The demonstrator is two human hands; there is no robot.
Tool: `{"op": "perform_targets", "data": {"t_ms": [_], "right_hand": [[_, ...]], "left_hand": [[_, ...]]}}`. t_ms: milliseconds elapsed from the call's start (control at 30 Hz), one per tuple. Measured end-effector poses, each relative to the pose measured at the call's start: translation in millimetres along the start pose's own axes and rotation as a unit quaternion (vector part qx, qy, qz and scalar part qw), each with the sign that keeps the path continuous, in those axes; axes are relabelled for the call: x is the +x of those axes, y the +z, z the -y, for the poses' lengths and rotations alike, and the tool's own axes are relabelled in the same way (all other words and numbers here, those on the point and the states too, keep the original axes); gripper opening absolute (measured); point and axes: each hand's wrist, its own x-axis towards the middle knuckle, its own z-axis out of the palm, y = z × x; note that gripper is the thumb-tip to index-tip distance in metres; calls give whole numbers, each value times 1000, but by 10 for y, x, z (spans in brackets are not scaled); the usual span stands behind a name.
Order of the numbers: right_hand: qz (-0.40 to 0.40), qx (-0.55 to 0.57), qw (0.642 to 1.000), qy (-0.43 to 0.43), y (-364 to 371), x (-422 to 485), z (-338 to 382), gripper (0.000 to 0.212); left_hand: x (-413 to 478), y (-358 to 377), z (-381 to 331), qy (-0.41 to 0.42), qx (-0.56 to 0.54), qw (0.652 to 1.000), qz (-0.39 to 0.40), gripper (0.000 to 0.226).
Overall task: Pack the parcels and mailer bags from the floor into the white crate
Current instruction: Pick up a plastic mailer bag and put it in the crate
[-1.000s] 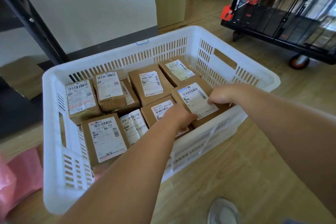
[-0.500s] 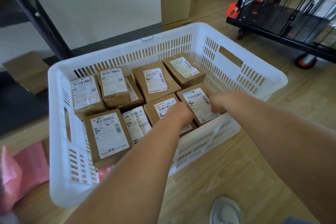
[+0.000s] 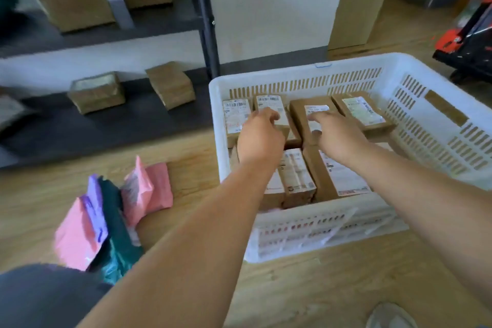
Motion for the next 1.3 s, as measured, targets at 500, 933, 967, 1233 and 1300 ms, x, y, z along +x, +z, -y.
{"op": "perform_targets", "data": {"t_ms": [500, 933, 967, 1233, 1300], "right_hand": [[12, 258, 959, -114, 1133, -131, 2731, 31], [214, 221, 947, -92, 2772, -458, 3438, 30], [218, 216, 947, -91, 2802, -449, 3428, 30], [226, 182, 954, -79, 2776, -337, 3301, 33], [226, 175, 955, -83, 2746, -318, 3269, 33]], "left_hand": [[-599, -1791, 2605, -365, 44, 918, -150, 32], [-947, -1932, 3918, -484, -22, 856, -180, 40], [-931, -1906, 3963, -483, -17, 857, -180, 40], [-795, -1723, 4248, -502, 22, 848, -166, 31], [-769, -1683, 4307, -510, 43, 844, -160, 29]]}}
